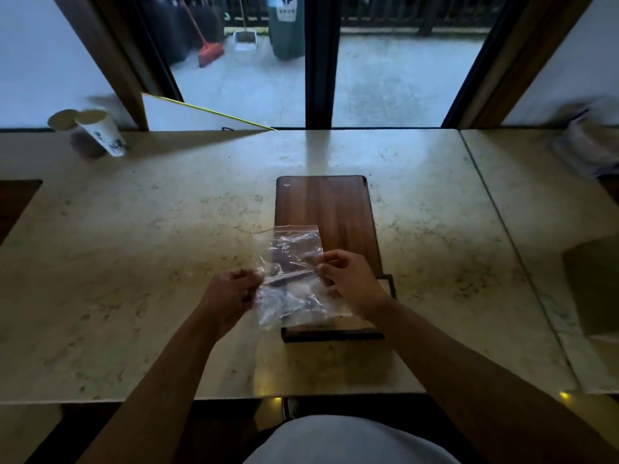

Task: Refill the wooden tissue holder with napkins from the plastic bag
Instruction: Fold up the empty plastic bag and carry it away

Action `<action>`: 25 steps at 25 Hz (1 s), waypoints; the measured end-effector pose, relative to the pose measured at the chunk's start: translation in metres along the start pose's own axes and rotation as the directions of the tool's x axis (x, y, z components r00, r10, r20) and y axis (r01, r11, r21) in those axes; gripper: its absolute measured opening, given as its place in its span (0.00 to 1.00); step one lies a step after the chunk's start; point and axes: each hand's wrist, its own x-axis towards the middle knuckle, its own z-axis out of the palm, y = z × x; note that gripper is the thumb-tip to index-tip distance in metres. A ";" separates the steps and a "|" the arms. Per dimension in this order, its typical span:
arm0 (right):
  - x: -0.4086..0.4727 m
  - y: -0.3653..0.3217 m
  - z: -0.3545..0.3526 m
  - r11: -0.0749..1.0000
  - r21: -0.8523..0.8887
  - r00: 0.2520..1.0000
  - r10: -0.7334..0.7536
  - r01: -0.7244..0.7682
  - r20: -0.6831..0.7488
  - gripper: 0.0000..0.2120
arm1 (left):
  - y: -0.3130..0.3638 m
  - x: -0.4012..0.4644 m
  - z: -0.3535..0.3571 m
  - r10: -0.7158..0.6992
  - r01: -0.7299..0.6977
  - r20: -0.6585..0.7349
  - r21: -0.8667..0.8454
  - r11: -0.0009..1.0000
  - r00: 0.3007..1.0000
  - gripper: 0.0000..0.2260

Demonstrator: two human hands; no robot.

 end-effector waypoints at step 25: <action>-0.018 -0.005 -0.065 0.993 0.074 0.995 -0.085 0.089 -0.058 0.26 | 0.001 -0.003 0.075 0.295 -0.302 0.068 0.162 0.939 0.953 0.14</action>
